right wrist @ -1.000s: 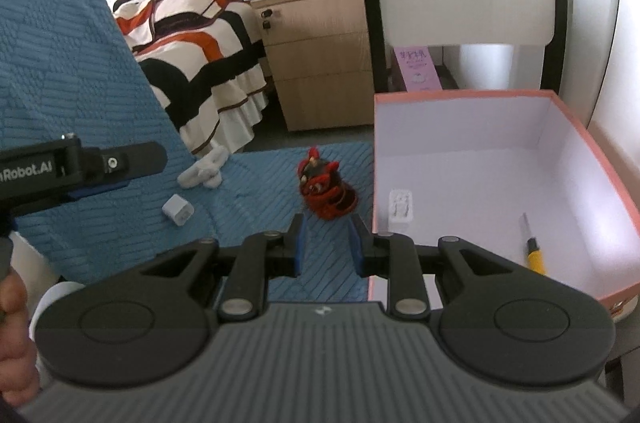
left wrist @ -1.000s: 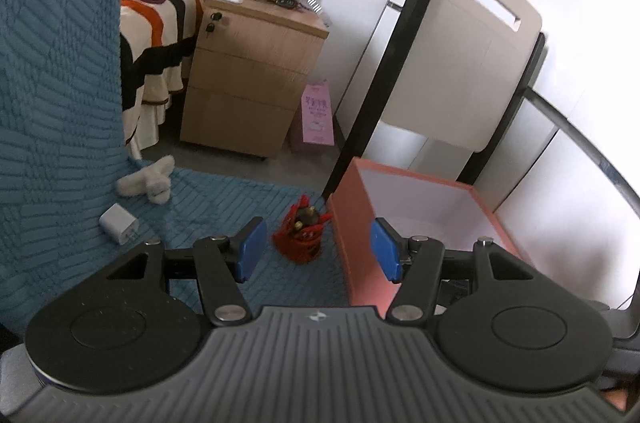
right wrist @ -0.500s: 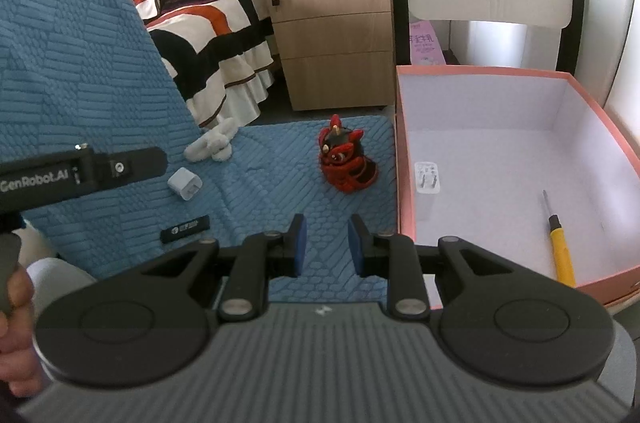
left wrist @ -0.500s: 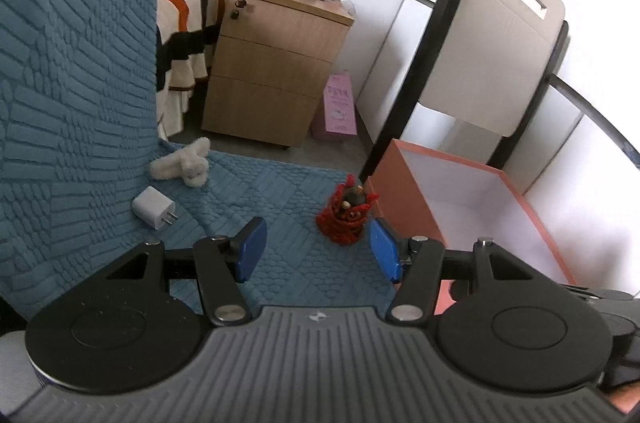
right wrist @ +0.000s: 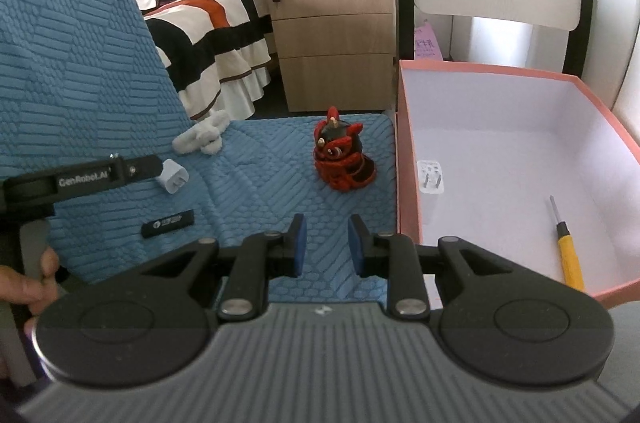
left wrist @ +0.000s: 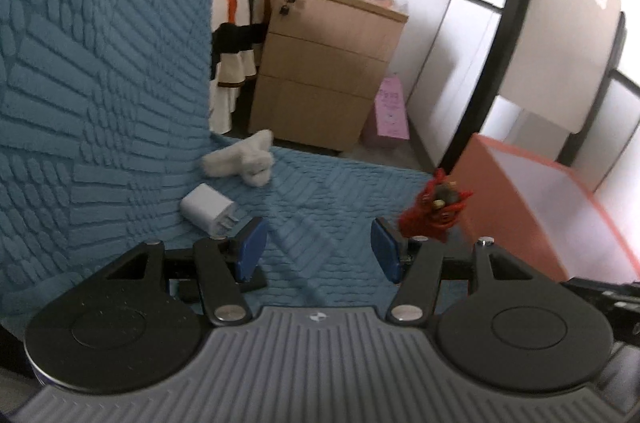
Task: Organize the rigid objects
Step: 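Grasp the red lion figurine with the right tool while the left tool grasps the other white charger, then lift the lion figurine with the right tool while the left tool lifts the charger, then carry the lion figurine with the right tool while the left tool carries the charger over the pink box, then open the right tool dropping the lion while the left tool releases the charger into the box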
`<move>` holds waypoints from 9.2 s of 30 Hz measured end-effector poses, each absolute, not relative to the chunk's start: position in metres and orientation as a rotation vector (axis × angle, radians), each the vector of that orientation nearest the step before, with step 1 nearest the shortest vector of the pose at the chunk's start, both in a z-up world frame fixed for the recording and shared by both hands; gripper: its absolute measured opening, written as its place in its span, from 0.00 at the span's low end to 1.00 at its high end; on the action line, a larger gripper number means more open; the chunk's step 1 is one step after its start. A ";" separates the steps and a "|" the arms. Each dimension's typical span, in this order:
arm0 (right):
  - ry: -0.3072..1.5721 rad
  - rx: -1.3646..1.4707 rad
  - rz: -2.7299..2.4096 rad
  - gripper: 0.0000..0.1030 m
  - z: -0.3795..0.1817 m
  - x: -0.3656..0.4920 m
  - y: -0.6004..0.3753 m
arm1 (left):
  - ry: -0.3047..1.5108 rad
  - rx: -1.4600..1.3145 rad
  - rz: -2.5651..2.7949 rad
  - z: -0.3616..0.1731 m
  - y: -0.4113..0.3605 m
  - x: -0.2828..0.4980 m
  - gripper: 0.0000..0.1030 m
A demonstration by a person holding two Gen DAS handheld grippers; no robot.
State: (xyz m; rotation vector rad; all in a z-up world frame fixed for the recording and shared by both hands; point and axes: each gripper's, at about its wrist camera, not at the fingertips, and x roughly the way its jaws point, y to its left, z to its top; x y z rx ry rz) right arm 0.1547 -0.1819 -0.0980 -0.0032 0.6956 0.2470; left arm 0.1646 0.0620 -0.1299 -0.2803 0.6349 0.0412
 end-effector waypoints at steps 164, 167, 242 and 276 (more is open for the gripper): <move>0.825 -0.240 0.396 0.59 -0.171 0.220 -0.136 | 0.960 -0.297 0.036 -0.225 0.039 0.231 0.61; 0.824 -0.266 0.386 0.60 -0.173 0.217 -0.133 | 0.953 -0.301 0.048 -0.225 0.040 0.231 0.53; 0.559 -0.023 0.155 0.60 0.009 0.191 -0.315 | 0.730 -0.308 -0.364 -0.004 -0.153 0.260 0.39; 0.829 0.111 0.001 0.66 -0.099 0.216 -0.390 | 0.981 -0.277 -0.408 -0.104 -0.217 0.288 0.41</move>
